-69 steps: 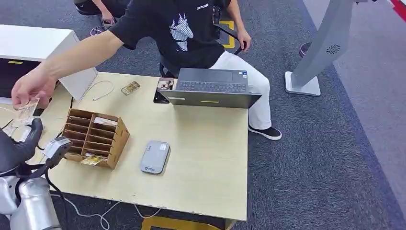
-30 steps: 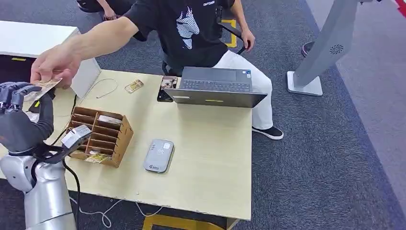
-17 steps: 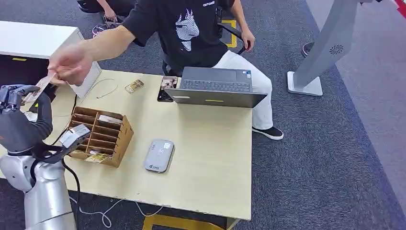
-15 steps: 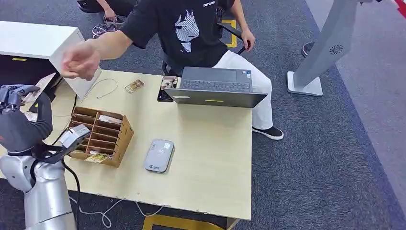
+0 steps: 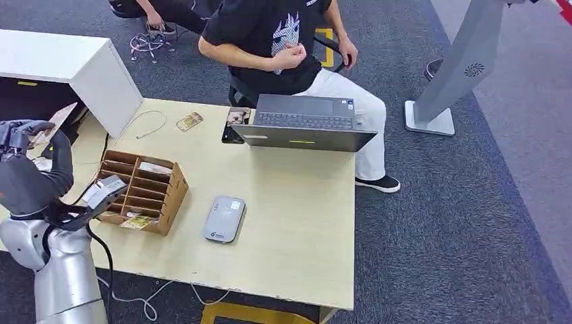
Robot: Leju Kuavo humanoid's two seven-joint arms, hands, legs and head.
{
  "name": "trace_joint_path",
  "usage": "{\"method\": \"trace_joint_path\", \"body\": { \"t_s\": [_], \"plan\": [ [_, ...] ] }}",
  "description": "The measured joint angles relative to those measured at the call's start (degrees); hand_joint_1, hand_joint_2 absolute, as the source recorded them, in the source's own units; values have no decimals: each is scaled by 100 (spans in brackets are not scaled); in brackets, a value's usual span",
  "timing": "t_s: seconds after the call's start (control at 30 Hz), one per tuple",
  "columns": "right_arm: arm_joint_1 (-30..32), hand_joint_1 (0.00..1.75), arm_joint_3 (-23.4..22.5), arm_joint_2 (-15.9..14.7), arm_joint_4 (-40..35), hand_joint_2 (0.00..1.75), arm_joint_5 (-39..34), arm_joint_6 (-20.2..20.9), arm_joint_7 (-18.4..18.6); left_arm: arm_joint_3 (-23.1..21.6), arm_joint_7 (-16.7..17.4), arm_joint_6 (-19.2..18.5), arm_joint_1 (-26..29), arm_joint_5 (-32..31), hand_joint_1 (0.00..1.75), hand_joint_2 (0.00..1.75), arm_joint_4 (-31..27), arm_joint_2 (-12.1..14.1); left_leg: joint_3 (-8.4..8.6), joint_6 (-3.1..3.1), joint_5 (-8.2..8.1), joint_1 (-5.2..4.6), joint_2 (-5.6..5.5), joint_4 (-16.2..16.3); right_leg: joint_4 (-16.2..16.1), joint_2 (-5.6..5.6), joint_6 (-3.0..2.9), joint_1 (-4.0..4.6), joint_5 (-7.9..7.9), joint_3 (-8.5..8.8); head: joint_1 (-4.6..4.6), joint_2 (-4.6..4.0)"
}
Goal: Pass the card to the sensor for recognition and then transmit it.
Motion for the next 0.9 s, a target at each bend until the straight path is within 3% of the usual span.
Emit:
{"method": "trace_joint_path", "body": {
  "t_s": [0.23,0.5,0.9],
  "plan": [
    [-61,9,4,0,0,175,-11,0,22,-83,0,0,68,133,175,175,44,-31,0,0,0,0,-1,0,-1,-1,0,0,0,-1,0,0],
    [-92,7,15,0,-74,175,-90,0,33,-708,0,0,294,96,175,175,385,-103,0,0,0,-1,-2,0,-1,-1,0,-1,0,-1,0,-2],
    [-102,7,20,0,-90,175,-101,0,31,-892,0,0,348,96,175,175,477,-122,0,0,0,-1,-2,0,-1,-1,0,0,0,-1,0,0]
  ]
}}
